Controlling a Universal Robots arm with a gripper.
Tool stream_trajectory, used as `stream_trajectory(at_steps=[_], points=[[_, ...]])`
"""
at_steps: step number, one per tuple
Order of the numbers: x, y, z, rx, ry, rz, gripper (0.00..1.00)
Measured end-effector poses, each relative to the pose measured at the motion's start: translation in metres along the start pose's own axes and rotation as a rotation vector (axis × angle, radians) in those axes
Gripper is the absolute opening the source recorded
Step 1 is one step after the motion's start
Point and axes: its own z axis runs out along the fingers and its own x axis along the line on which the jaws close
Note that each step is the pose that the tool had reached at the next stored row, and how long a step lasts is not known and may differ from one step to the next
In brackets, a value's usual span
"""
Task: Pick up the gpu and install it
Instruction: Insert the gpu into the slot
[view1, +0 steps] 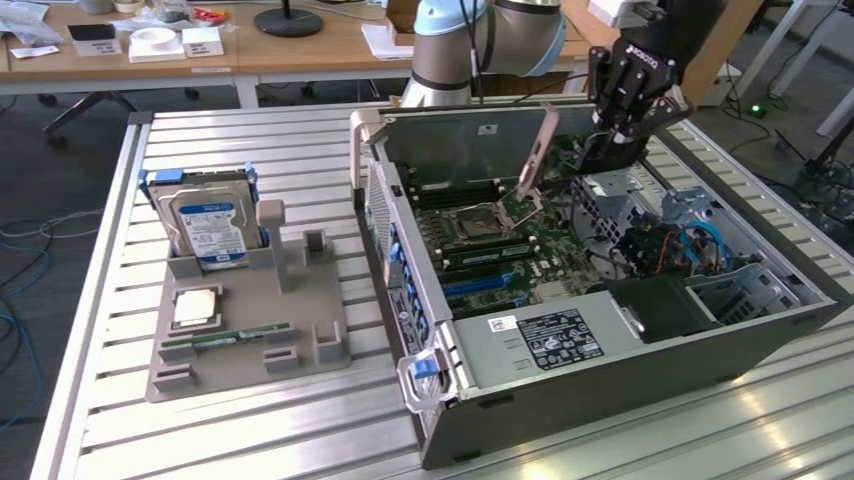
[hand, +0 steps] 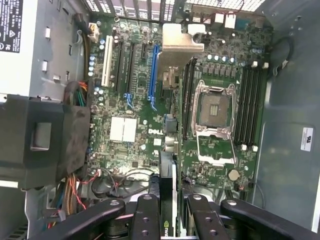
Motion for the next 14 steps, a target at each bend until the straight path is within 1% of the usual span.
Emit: stream_trajectory(at_steps=[2,8,14], points=[[0.000,-0.0001,0.0020,0.0002,-0.0001,0.010,0.26],[0.000,0.0006,0.0071,0.0016,-0.0017,0.067,0.26],[0.000,0.0061,0.0128,0.0022,-0.0026,0.092,0.26]])
